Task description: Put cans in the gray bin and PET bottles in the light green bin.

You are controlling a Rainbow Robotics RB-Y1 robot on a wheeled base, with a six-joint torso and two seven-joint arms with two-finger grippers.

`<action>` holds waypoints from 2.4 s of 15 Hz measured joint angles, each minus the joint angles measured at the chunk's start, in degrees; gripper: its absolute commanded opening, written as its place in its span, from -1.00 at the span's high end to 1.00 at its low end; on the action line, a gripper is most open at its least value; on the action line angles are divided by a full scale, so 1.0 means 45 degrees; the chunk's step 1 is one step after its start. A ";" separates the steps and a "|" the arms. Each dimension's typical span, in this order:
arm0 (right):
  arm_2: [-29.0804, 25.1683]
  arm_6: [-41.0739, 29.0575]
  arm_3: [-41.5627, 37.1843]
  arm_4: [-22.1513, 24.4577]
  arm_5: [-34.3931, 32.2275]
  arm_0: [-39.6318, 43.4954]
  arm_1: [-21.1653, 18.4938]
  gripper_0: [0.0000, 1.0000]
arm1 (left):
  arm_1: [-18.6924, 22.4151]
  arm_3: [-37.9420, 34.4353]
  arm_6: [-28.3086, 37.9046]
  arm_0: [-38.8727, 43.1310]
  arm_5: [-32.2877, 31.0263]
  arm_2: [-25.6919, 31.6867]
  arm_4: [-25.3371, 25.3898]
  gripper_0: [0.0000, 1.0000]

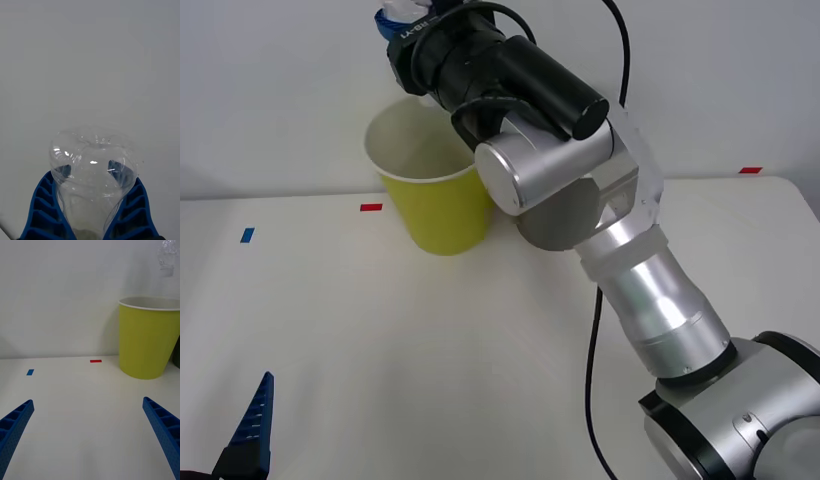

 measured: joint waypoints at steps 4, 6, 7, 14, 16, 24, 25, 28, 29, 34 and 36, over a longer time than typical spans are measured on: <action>-0.0042 0.0048 0.0008 -0.0047 -0.0006 0.0069 -0.0145 1.00 | 0.0000 0.0000 0.0000 0.0000 0.0000 0.0000 0.0000 -1.00; -0.0017 -0.0017 0.0010 -0.0122 -0.0006 0.0071 -0.0172 0.51 | 0.0000 0.0000 0.0000 0.0000 0.0000 0.0000 0.0000 -1.00; -0.0013 -0.0037 0.0011 -0.0169 -0.0006 0.0071 -0.0172 -0.86 | 0.0000 0.0000 0.0000 0.0000 0.0000 0.0000 0.0000 -1.00; 0.0082 -0.0145 0.0007 -0.0490 -0.0006 0.0071 -0.0019 -1.00 | 0.0000 0.0000 0.0000 0.0000 0.0000 0.0000 0.0000 -1.00; 0.0102 -0.0099 0.0000 -0.0550 -0.0009 0.0071 -0.0004 -1.00 | 0.0000 0.0000 0.0000 0.0000 0.0000 0.0000 0.0000 -1.00; 0.0076 0.0073 -0.0129 -0.0798 -0.0022 0.0072 -0.0006 -1.00 | 0.0000 0.0000 0.0000 0.0000 0.0000 0.0000 0.0000 -1.00; 0.0035 0.0080 -0.0301 -0.0872 -0.0022 0.0102 -0.0038 -1.00 | 0.0000 0.0000 0.0000 0.0000 0.0000 0.0000 0.0000 -1.00; -0.0118 0.0125 -0.1966 -0.1382 0.0500 0.0676 -0.0123 -1.00 | 0.0000 0.0000 0.0000 0.0000 0.0000 0.0000 0.0000 -1.00; -0.0192 0.0136 -0.2879 -0.1522 0.1231 0.0943 -0.0195 -1.00 | 0.0000 0.0000 0.0000 0.0000 0.0000 0.0000 0.0000 -1.00; -0.0384 -0.0197 -0.6642 -0.2574 0.2806 0.3196 -0.1767 -1.00 | 0.0000 0.0000 0.0000 0.0000 0.0000 0.0000 0.0000 -1.00; -0.0496 -0.0433 -0.7745 -0.2698 0.2822 0.4039 -0.2611 -1.00 | 0.0000 0.0000 0.0000 0.0000 0.0000 0.0000 0.0000 -1.00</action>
